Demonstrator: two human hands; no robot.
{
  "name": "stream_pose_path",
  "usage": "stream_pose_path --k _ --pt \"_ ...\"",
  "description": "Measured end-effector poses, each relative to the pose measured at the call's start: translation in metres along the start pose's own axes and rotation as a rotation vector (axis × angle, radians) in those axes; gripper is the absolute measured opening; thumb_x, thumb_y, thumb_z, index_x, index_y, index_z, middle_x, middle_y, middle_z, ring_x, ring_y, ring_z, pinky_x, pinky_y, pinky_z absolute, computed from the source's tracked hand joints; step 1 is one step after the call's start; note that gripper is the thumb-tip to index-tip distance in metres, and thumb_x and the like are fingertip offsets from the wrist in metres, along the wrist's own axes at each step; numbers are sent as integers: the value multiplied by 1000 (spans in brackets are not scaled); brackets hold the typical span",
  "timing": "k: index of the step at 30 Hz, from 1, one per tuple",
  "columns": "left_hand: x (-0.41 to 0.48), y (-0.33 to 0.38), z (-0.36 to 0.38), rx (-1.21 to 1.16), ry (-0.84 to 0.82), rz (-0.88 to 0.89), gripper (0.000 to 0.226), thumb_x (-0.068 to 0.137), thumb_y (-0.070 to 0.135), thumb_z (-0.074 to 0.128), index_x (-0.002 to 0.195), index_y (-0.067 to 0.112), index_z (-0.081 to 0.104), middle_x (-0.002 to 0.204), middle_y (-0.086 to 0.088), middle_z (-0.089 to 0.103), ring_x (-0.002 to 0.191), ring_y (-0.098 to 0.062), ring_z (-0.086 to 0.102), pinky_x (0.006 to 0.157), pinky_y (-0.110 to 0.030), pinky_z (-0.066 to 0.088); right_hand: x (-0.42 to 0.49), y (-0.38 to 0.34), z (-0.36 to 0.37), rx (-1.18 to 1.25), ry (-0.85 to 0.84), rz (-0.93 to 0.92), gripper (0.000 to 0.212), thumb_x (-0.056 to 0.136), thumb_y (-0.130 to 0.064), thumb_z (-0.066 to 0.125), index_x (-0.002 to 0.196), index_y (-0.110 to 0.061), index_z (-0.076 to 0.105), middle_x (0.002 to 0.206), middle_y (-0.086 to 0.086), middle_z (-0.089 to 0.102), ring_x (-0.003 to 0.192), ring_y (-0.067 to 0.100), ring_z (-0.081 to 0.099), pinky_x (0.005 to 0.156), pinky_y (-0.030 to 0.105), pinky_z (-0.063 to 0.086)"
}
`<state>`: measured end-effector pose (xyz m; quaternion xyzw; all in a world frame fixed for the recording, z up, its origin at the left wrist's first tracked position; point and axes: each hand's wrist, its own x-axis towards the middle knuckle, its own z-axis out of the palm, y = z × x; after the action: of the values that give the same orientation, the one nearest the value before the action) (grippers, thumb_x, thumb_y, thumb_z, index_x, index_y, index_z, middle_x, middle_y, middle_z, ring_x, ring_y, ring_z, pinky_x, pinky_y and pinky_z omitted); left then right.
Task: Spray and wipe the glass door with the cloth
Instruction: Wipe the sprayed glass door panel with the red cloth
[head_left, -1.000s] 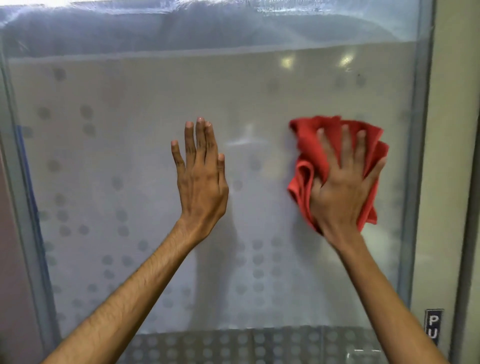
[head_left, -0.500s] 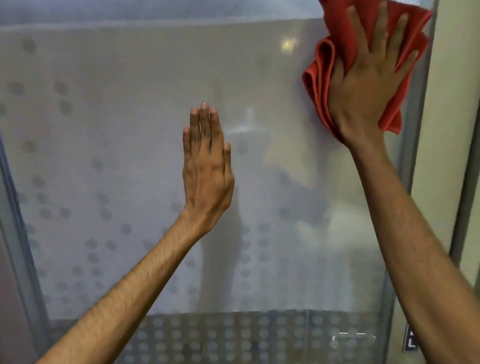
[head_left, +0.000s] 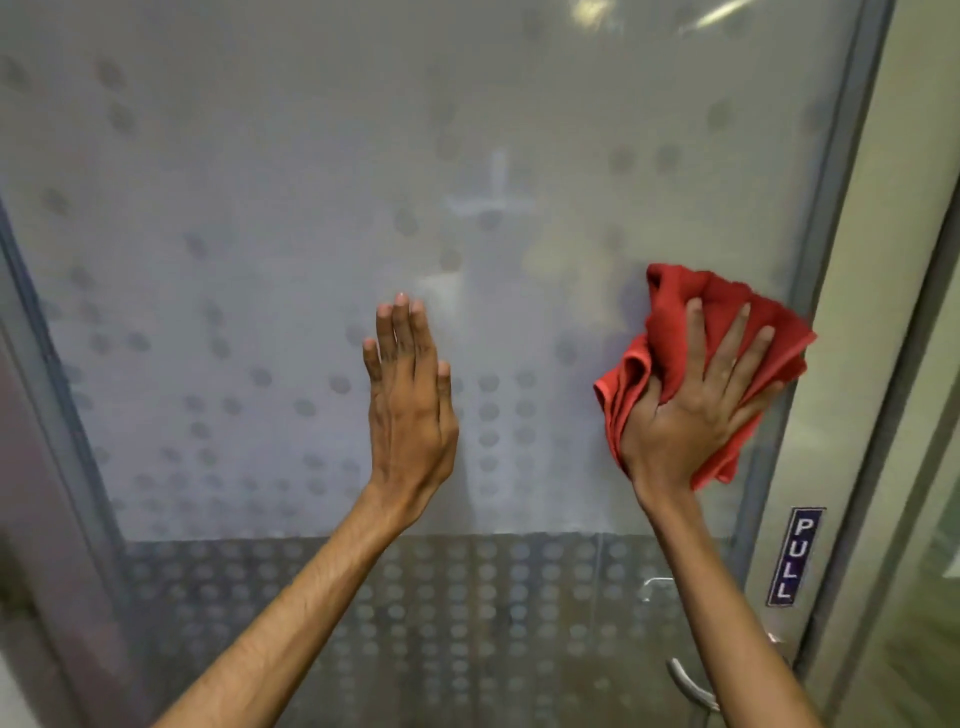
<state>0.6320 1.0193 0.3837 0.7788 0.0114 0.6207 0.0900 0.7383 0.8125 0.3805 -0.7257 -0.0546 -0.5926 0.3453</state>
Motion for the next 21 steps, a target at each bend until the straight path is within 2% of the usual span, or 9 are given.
stream_pose_path --k 6,10,12,15,17,21 --pt "-26 -42 -19 72 -19 -43 55 104 8 31 154 -1 10 163 -9 1 152 -20 -7 124 -39 -4 -25 -41 11 44 -8 71 64 92 -45 53 153 -32 36 163 12 28 151 37 20 115 71 14" --pt "-31 -65 -41 107 -35 -52 53 105 11 30 154 0 13 163 -8 3 152 -19 -6 124 -41 -3 -49 -84 15 70 -52 13 62 93 -52 45 152 -34 37 163 12 28 151 38 20 114 73 14" --pt "-33 -73 -52 131 -22 -65 51 105 13 30 153 0 18 162 -10 11 152 -19 -2 124 -42 -5 -63 -109 17 89 -89 -30 63 92 -54 44 152 -35 37 163 11 27 151 37 20 113 74 11" --pt "-33 -80 -70 130 37 -84 45 104 13 33 146 -2 40 154 -16 36 151 -26 13 122 -44 -9 -83 -143 19 125 -161 -117 67 87 -53 48 151 -38 37 164 9 25 152 35 17 114 75 7" --pt "-33 -81 -83 92 72 -88 42 104 14 34 141 -1 48 150 -15 44 149 -29 20 122 -46 -6 -96 -167 20 131 -218 -172 70 84 -52 50 151 -39 37 164 7 23 153 34 14 114 74 5" --pt "-33 -94 -111 -21 64 -257 51 103 27 40 150 8 33 161 -5 23 152 -16 14 125 -34 8 -121 -223 26 205 -292 -248 67 86 -51 50 151 -39 38 165 4 20 153 31 11 114 75 3"
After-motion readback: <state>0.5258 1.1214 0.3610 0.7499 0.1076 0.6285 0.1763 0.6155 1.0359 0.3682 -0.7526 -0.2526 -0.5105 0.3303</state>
